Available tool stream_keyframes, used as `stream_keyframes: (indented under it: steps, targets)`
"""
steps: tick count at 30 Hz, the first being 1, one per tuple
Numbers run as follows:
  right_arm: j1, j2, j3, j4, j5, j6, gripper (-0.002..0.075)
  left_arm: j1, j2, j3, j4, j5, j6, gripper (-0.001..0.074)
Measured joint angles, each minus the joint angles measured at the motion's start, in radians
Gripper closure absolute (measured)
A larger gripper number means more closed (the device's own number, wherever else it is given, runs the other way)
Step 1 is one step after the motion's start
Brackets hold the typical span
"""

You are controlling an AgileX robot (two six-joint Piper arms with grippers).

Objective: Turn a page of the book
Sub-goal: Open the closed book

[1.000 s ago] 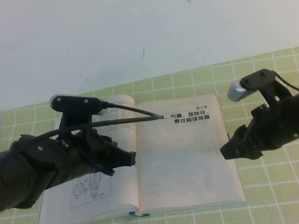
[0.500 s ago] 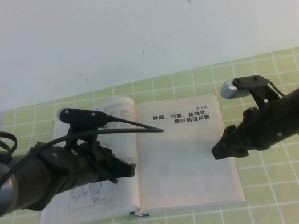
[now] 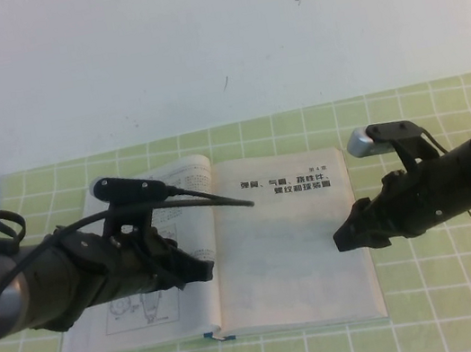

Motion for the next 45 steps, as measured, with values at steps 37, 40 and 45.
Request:
stream_keyframes:
  steps: [37,40,45]
  targets:
    - [0.000,0.035,-0.035,0.011,0.008,0.018,0.0339,0.004,0.008,-0.008,-0.051,0.032,-0.006,0.0739]
    - [0.000,0.032,-0.042,-0.034,0.008,0.071,0.0339,0.004,0.008,-0.008,-0.051,0.033,-0.006,0.0739]
    - [0.000,0.044,-0.045,-0.043,0.025,0.093,0.0339,0.004,0.008,-0.008,-0.051,0.035,-0.006,0.0739]
